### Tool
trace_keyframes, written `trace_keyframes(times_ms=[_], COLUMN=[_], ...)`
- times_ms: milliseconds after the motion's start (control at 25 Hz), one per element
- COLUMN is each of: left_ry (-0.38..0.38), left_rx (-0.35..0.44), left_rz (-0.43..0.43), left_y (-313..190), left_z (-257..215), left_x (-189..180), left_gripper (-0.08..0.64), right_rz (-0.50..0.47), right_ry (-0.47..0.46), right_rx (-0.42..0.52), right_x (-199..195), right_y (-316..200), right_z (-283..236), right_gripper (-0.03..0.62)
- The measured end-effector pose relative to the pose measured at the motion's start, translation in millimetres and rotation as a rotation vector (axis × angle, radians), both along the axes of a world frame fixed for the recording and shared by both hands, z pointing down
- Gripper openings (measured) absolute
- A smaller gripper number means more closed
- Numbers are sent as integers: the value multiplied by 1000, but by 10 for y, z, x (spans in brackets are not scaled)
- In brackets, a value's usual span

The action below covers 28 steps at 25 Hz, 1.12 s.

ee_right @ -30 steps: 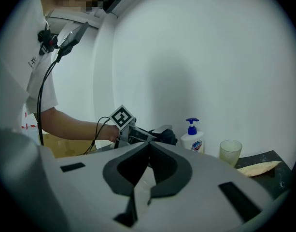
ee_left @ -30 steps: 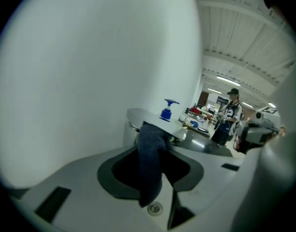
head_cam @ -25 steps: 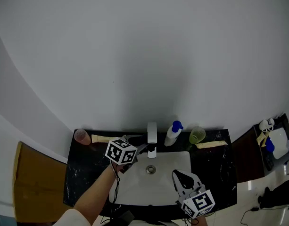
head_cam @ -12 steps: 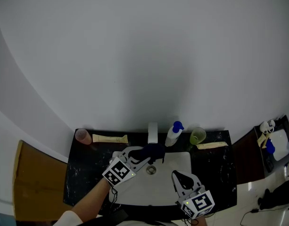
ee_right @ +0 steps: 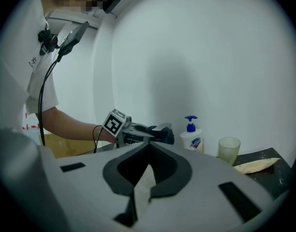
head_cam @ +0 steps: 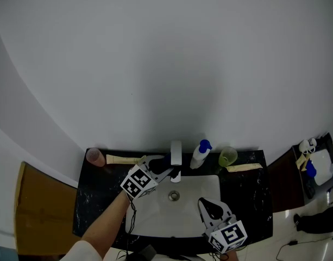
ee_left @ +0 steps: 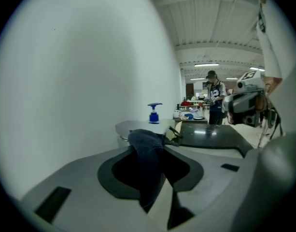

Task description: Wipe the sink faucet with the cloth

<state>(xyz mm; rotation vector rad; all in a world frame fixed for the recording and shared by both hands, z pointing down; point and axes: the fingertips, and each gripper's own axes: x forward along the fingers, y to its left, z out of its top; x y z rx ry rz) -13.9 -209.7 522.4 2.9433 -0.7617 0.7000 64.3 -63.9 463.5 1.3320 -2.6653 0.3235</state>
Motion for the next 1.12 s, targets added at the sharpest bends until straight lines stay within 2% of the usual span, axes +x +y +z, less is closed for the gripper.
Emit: trace_keyframes(times_ms=[80, 160, 240, 400, 560, 640, 760, 840, 960, 1120], left_ry=[3, 8, 18, 55, 40, 51, 30, 29, 48, 73], left_rx=[32, 29, -3, -59, -59, -45, 4, 23, -20, -83], left_rz=[74, 120, 89, -45, -77, -42, 83, 128, 57, -78], left_y=[253, 474, 489, 75, -176, -92, 275, 491, 447, -45], left_z=[-30, -26, 9, -3, 33, 9, -32, -42, 14, 32], left_x=[29, 11, -66, -115, 10, 51, 117, 95, -41, -110], left_gripper=[124, 124, 124, 124, 129, 130, 127, 126, 126, 126], right_rz=[-1, 0, 4, 15, 9, 0, -14, -16, -11, 0], right_ry=[1, 0, 1, 2, 5, 5, 8, 9, 13, 23], right_rx=[0, 4, 11, 13, 0, 0, 7, 9, 13, 3], right_x=[-2, 2, 18, 68, 38, -6, -64, -77, -34, 36], right_y=[4, -2, -23, -11, 40, 40, 14, 5, 3, 32], right_z=[4, -12, -36, -47, -6, -5, -24, -42, -54, -44], right_gripper=[6, 6, 6, 6, 6, 6, 6, 6, 6, 6])
